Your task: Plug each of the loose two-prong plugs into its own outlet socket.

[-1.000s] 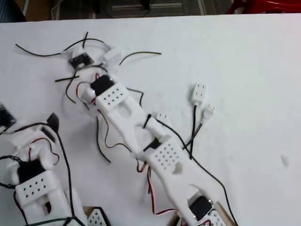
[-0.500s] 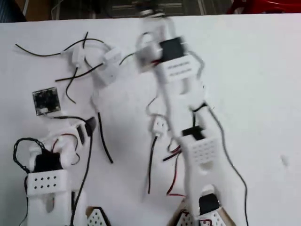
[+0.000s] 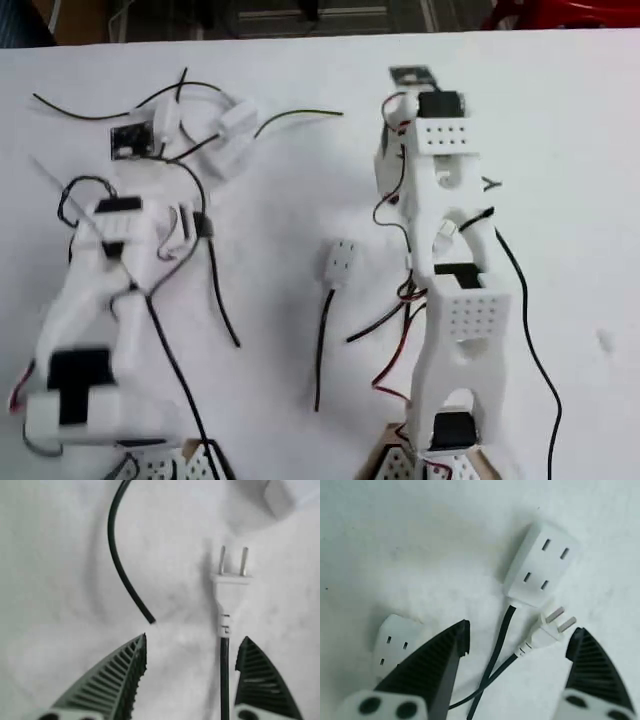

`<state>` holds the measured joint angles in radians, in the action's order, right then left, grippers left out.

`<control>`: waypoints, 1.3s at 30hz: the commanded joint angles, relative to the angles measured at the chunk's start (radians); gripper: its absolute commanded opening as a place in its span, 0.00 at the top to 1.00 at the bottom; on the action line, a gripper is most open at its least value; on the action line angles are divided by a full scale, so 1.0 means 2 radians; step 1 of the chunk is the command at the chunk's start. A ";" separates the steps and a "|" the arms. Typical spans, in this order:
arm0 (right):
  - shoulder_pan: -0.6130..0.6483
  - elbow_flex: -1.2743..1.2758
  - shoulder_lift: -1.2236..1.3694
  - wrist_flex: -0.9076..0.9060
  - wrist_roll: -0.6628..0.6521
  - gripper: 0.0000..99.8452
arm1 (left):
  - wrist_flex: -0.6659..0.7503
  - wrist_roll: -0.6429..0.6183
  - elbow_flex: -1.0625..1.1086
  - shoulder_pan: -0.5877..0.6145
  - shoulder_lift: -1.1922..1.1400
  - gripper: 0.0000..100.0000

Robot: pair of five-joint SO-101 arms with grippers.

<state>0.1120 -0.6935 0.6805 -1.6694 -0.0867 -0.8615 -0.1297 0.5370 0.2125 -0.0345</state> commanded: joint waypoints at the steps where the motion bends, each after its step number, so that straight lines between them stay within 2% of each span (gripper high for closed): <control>1: -0.005 0.010 0.010 0.023 -0.006 0.69 | 0.002 0.005 -0.068 0.013 -0.037 0.72; 9: -0.003 0.010 0.067 0.043 -0.006 0.69 | -0.014 0.005 -0.169 0.016 -0.125 0.72; 21: -0.002 0.010 0.083 0.049 -0.006 0.69 | -0.213 0.005 -0.393 -0.007 -0.279 0.72; 30: -0.003 0.014 0.086 0.061 -0.006 0.69 | -0.282 0.005 -0.411 -0.060 -0.299 0.72; 34: -0.003 0.009 0.098 0.063 -0.006 0.69 | -0.282 0.005 -0.410 -0.086 -0.300 0.72; 39: -0.003 0.009 0.099 0.067 -0.006 0.69 | -0.259 0.002 -0.411 -0.086 -0.300 0.72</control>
<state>0.1120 -0.6644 0.8769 -1.5558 -0.0928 -1.4062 -0.1266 -0.2716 0.0483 -0.6467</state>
